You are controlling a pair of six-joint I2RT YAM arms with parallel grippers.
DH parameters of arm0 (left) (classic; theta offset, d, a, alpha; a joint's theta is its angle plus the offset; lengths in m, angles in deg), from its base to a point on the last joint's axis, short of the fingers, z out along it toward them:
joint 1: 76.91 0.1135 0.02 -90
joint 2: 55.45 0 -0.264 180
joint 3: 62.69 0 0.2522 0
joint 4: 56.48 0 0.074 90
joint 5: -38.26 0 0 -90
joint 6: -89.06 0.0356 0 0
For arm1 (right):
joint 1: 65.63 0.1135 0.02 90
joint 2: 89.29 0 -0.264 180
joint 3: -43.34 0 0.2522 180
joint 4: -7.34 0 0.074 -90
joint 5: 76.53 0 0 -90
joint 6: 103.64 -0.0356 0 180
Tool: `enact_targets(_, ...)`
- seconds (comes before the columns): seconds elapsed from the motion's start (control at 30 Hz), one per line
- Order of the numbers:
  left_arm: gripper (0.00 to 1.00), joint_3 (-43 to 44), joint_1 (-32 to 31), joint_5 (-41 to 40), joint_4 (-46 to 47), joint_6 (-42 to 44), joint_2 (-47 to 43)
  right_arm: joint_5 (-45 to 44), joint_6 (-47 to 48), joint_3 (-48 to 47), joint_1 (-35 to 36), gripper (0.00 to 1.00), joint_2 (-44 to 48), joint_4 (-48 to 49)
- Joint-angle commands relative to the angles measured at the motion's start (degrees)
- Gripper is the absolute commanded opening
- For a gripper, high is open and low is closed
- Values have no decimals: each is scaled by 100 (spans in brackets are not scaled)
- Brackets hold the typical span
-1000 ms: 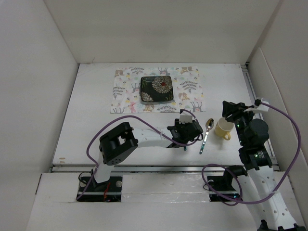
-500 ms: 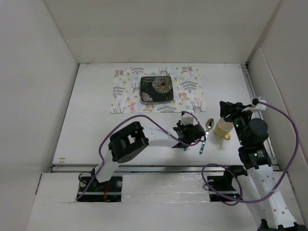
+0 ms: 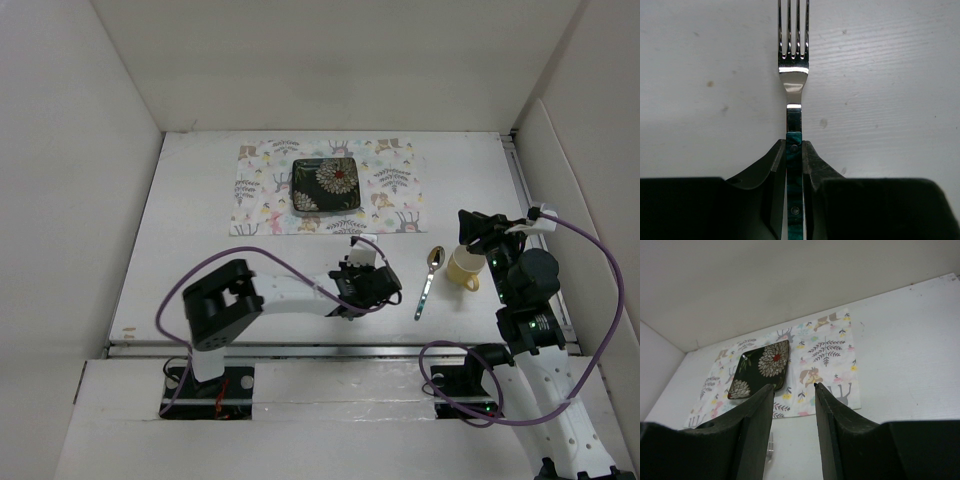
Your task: Set the dinner table for one person
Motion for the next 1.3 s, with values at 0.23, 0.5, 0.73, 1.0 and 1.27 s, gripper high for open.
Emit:
enact_targets(0.23,0,-287,2508,1021,288,1975,-2776,173,-44,127,-25,44,-110,379)
enact_targets(0.5,0,994,4574,2420,454,3075,-1348,173,-18,162,-25,45,-206,432)
enact_targets(0.73,0,1568,4909,2410,532,3647,-351,235,17,83,-25,45,-400,361)
enact_targets(1.0,0,1700,5200,2623,832,3814,230,428,0,188,-25,45,-497,598)
enact_targets(1.27,0,1999,5253,2675,991,3929,731,604,-18,215,-25,45,-760,748)
